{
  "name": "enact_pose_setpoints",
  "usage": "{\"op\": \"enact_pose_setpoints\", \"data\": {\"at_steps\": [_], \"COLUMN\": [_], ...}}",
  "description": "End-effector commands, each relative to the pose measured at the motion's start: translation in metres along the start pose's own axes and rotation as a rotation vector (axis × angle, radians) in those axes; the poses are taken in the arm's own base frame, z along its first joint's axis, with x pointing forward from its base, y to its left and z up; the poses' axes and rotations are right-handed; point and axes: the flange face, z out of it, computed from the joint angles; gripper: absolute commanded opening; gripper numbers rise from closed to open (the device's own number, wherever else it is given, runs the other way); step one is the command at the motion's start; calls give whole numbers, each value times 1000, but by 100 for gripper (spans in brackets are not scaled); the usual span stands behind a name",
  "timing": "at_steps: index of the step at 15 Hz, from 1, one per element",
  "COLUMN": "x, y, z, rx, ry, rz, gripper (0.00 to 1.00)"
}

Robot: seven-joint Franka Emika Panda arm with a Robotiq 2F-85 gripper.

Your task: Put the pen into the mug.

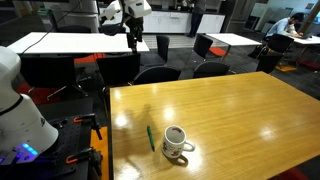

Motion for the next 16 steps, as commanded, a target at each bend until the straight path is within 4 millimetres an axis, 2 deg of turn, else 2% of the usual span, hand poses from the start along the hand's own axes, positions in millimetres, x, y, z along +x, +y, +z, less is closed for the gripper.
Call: {"op": "enact_pose_setpoints", "data": {"at_steps": [1, 6, 16], "x": [0, 0, 9], "y": [0, 2, 8], "z": [1, 4, 63], "rx": [-3, -11, -39], "ry": [-4, -6, 65], "rz": [0, 43, 340], "gripper": [100, 100, 100]}}
